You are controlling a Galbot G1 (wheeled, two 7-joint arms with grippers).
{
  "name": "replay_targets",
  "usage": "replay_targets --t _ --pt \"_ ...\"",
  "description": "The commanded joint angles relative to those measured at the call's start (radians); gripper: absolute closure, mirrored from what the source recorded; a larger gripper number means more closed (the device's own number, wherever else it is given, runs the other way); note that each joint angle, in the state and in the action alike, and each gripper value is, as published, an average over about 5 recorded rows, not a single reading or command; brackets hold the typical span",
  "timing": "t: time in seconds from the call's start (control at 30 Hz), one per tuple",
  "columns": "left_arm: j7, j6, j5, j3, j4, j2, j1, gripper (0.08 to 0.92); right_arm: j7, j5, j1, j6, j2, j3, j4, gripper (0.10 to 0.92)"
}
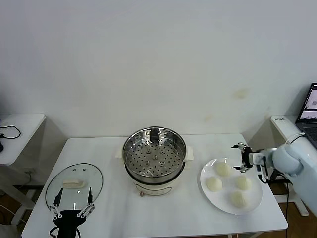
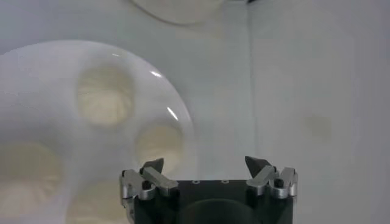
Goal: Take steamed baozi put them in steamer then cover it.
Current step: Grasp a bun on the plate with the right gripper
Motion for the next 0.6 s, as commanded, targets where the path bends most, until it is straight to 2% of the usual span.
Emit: replay_targets --t 0.03,0.6 --pt "0.001 0.005 0.005 0.0 -0.003 0.0 -0.001 0.177 -0.147 0.085 0.414 -0.013 0.022 -0.494 -0.197 0.202" --pt "0.013 0.014 -0.013 -0.029 -0.006 0.007 -0.013 0.177 -0.093 0.048 0.395 -0.064 0.201 -0.551 -0.338 0.202"
